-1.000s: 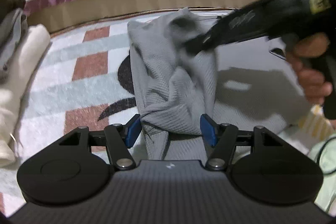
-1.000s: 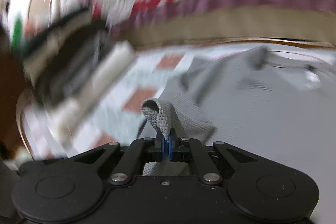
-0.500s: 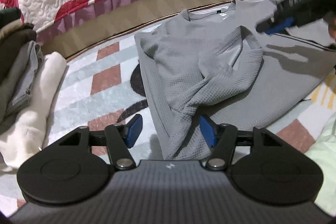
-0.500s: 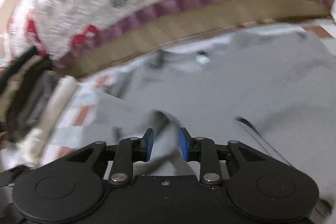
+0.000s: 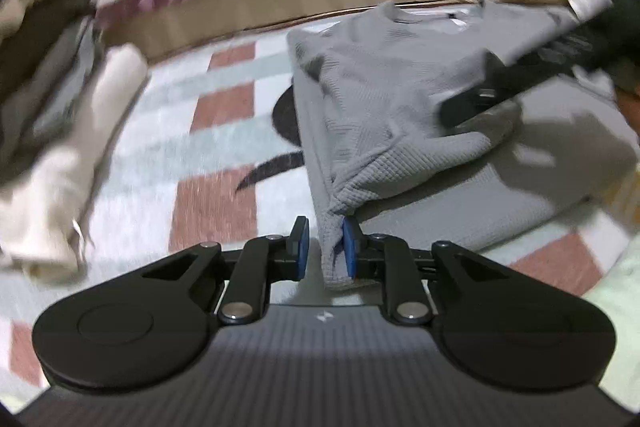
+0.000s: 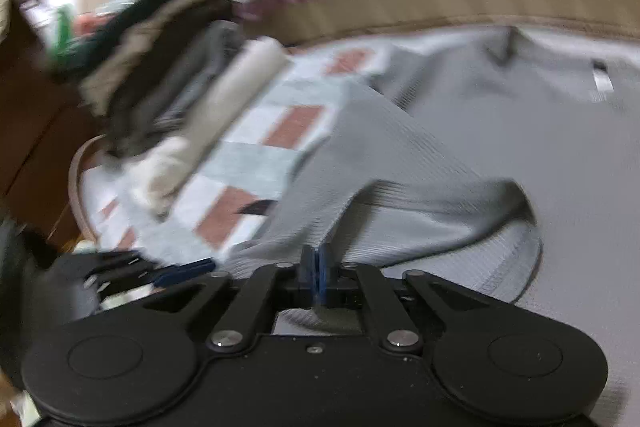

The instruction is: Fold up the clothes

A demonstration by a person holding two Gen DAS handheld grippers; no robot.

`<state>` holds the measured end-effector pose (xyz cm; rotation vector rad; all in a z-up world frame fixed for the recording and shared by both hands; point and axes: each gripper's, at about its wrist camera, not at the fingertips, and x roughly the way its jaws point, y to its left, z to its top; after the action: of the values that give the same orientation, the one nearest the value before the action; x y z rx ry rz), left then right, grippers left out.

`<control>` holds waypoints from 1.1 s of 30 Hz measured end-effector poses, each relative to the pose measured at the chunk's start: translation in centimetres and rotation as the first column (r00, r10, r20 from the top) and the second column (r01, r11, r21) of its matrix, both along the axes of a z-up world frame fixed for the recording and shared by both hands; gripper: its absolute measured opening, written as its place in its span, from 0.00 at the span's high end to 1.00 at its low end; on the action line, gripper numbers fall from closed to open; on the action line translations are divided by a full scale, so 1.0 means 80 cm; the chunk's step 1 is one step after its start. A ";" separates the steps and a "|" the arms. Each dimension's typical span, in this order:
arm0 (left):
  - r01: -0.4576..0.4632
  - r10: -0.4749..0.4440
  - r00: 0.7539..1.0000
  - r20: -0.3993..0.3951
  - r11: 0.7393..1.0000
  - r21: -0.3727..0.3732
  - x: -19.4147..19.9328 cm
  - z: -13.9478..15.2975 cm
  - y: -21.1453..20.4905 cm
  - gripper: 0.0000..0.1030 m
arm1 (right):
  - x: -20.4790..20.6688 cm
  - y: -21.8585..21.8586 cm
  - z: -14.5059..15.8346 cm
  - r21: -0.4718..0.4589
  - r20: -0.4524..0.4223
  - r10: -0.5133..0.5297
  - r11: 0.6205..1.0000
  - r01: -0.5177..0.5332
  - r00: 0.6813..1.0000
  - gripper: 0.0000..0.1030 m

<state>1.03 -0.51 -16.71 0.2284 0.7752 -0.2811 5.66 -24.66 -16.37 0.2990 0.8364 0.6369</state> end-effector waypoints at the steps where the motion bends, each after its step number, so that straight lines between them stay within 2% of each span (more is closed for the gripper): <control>1: -0.012 0.012 1.000 -0.004 1.000 -0.009 0.001 0.001 0.001 0.83 | -0.012 -0.006 0.005 0.004 0.032 0.015 1.000 -0.015 0.999 0.96; 3: -0.026 0.026 1.000 -0.006 1.000 -0.010 0.003 0.002 0.002 0.83 | -0.034 -0.021 0.010 0.006 0.051 0.031 0.999 -0.031 0.998 0.96; 6: -0.035 0.035 0.999 -0.015 0.999 -0.005 0.004 0.002 0.001 0.83 | -0.061 -0.044 0.001 0.031 -0.004 0.049 0.998 -0.048 0.999 0.97; 10: -0.066 0.065 0.998 -0.024 0.997 -0.029 0.003 0.004 0.003 0.83 | -0.082 -0.055 -0.020 -0.092 -0.093 0.065 0.993 -0.073 0.994 0.97; 12: -0.080 0.078 0.997 -0.028 0.995 -0.055 0.002 0.006 0.007 0.83 | -0.080 -0.065 -0.015 -0.057 -0.127 0.055 0.996 -0.063 0.990 0.97; 14: -0.077 0.076 0.997 -0.025 0.995 -0.066 0.001 0.008 0.009 0.82 | -0.072 -0.080 0.003 0.006 -0.100 0.002 1.000 -0.001 0.995 0.91; 15: -0.071 0.070 0.997 -0.021 0.995 -0.067 0.000 0.009 0.010 0.82 | -0.065 -0.086 0.012 0.034 -0.087 -0.038 0.999 0.041 0.996 0.90; 17: -0.050 0.050 0.999 -0.013 0.998 -0.047 -0.002 0.009 0.010 0.81 | -0.045 -0.091 0.034 0.066 -0.045 -0.084 0.994 0.086 0.995 0.80; 19: -0.022 0.022 1.000 -0.005 1.000 -0.003 -0.003 0.009 0.006 0.80 | -0.017 -0.069 0.065 0.029 0.029 0.012 1.000 -0.013 1.000 0.78; 21: 0.000 0.000 1.000 -0.009 1.000 0.003 -0.003 0.009 0.004 0.81 | 0.012 -0.045 0.094 -0.021 0.095 0.104 0.995 -0.102 0.990 0.78; 24: 0.022 -0.022 1.000 0.019 1.000 0.023 -0.004 0.009 0.001 0.84 | 0.068 0.007 0.119 -0.159 0.143 0.173 0.976 -0.150 0.974 0.78; 27: 0.041 -0.042 0.999 0.021 0.998 0.043 0.001 0.007 -0.002 0.87 | 0.128 0.055 0.104 -0.219 0.069 0.213 0.956 -0.194 0.975 0.63; 29: 0.052 -0.053 0.999 0.011 0.998 0.037 0.004 0.005 -0.004 0.87 | 0.158 0.086 0.083 -0.325 0.032 0.204 0.928 -0.183 0.978 0.62; 33: 0.107 -0.108 0.994 0.005 0.990 0.091 0.004 -0.005 -0.012 0.91 | 0.198 0.126 0.038 -0.398 -0.055 0.188 0.897 -0.194 0.981 0.49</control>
<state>1.31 -1.46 -17.10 0.3575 0.7681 -0.3469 21.46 -14.60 -13.34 -0.1561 0.9975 0.6282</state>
